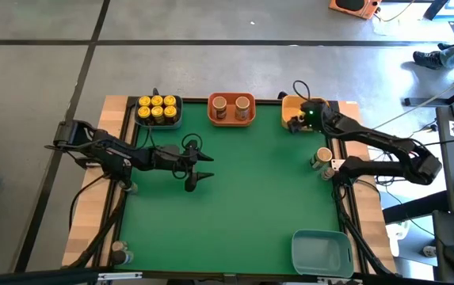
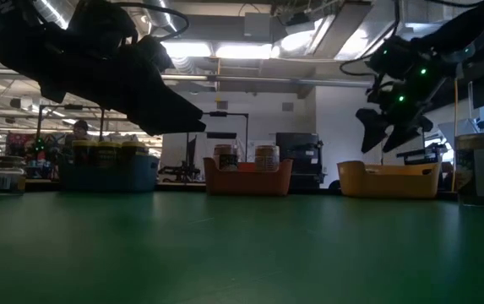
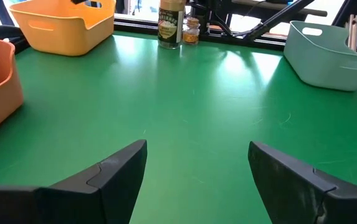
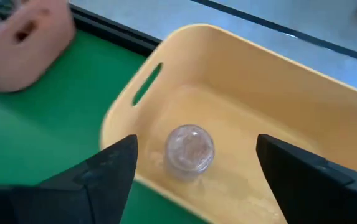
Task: Sort spices by type
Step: Put the gold seasoning bottle into the orange bin
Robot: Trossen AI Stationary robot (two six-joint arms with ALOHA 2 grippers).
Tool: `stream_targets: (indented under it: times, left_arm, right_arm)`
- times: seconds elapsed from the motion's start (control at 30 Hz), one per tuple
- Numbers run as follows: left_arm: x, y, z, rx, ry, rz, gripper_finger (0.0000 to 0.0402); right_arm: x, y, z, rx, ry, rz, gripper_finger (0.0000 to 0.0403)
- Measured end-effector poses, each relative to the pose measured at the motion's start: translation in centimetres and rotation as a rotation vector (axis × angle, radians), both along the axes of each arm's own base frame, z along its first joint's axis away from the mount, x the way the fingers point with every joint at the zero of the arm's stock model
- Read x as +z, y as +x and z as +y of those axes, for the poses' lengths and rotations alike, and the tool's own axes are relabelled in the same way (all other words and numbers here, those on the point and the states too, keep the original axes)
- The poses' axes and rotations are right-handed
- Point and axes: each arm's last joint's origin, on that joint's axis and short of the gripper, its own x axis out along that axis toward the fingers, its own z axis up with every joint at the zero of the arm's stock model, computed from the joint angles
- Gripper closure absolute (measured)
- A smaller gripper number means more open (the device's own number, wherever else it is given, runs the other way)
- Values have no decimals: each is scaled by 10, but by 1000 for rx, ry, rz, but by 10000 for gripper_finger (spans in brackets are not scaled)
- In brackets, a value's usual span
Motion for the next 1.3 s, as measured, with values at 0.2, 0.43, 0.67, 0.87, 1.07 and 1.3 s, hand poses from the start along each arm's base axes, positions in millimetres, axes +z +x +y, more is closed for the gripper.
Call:
stream_targets:
  times: [0.2, 0.43, 0.67, 0.87, 1.07, 1.3]
  left_arm:
    - [0, 0, 0, 0, 0, 0, 123]
    - [0, 0, 0, 0, 0, 0, 123]
    - [0, 0, 0, 1, -4, -1, 123]
    - [0, 0, 0, 1, -5, 0, 123]
    - [0, 0, 0, 1, -4, 0, 123]
    - [-1, 0, 0, 6, -24, 14, 123]
  right_arm:
    - [22, -9, 13, 89, 66, -3, 79]
    - [60, 4, 38, 273, 135, -31, 79]
    - [90, 7, 82, 291, 331, 12, 79]
    - [93, -4, 106, 159, 454, 82, 79]
    - [91, -9, 108, 37, 467, 92, 79]
    - [88, -21, 110, -127, 512, 152, 79]
